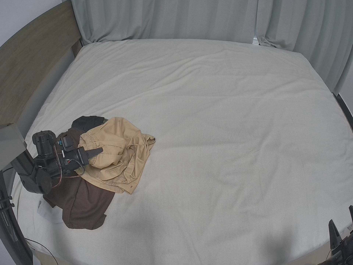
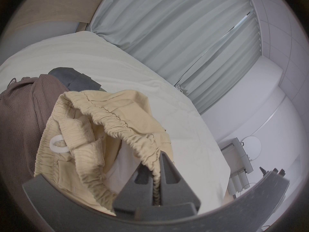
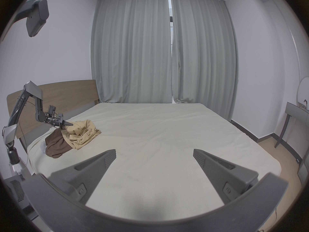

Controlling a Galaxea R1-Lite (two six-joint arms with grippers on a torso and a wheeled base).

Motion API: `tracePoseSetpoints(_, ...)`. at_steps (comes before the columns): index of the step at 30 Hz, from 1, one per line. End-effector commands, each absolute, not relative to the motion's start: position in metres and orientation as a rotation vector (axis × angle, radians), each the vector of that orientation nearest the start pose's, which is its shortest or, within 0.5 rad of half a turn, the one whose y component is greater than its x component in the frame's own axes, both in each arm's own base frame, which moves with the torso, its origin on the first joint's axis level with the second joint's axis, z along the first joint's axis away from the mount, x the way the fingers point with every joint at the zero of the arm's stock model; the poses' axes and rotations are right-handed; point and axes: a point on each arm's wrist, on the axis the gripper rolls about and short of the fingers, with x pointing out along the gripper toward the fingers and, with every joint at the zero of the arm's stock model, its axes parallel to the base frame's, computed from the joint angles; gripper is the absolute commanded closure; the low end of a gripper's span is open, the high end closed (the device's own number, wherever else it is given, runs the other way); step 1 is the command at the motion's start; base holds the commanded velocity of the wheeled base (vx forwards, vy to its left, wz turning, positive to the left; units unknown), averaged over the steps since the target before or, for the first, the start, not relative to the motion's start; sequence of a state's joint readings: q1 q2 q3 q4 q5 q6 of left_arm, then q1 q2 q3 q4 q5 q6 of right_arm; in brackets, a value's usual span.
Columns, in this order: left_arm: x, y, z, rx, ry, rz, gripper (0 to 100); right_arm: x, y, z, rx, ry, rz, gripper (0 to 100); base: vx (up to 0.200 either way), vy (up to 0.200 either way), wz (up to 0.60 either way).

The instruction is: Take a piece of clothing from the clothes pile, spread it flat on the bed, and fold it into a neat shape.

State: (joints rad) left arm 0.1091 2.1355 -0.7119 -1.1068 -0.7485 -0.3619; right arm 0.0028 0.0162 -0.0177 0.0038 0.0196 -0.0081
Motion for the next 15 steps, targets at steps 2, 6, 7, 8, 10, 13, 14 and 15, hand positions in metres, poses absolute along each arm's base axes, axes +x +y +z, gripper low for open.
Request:
tracePoseSetpoints(2, 0.322, 0.018, 0.108, -0.539, 0.344, -0.593, 100, -0.023, 0.0, 0.075, -0.009, 0.003, 0.023, 0, 0.0, 0.0, 0.0)
tracePoseSetpoints(6, 0.306, 0.017, 0.121, -0.559, 0.327, -0.598, 100, -0.023, 0.0, 0.076, -0.009, 0.001, 0.023, 0, 0.0, 0.0, 0.0)
tracePoseSetpoints(7, 0.3, 0.016, 0.126, -0.559, 0.312, -0.602, 100, -0.023, 0.0, 0.075, -0.009, 0.003, 0.023, 0, 0.0, 0.0, 0.0)
tracePoseSetpoints(8, 0.298, 0.016, 0.128, -0.561, 0.31, -0.602, 100, -0.023, 0.0, 0.075, -0.009, 0.003, 0.025, 0, 0.0, 0.0, 0.0)
tracePoseSetpoints(10, 0.286, 0.015, 0.133, -0.578, 0.306, -0.602, 100, -0.023, 0.0, 0.075, -0.009, 0.004, 0.023, 0, 0.0, 0.0, 0.0)
tracePoseSetpoints(13, 0.278, 0.016, 0.14, -0.591, 0.278, -0.601, 100, -0.023, 0.0, 0.076, -0.008, 0.001, 0.023, 0, 0.0, 0.0, 0.0)
tracePoseSetpoints(14, 0.276, 0.016, 0.141, -0.594, 0.273, -0.601, 100, -0.023, 0.0, 0.076, -0.008, 0.001, 0.023, 0, 0.0, 0.0, 0.0)
tracePoseSetpoints(15, 0.274, 0.016, 0.142, -0.597, 0.268, -0.603, 100, -0.023, 0.0, 0.076, -0.009, 0.001, 0.023, 0, 0.0, 0.0, 0.0)
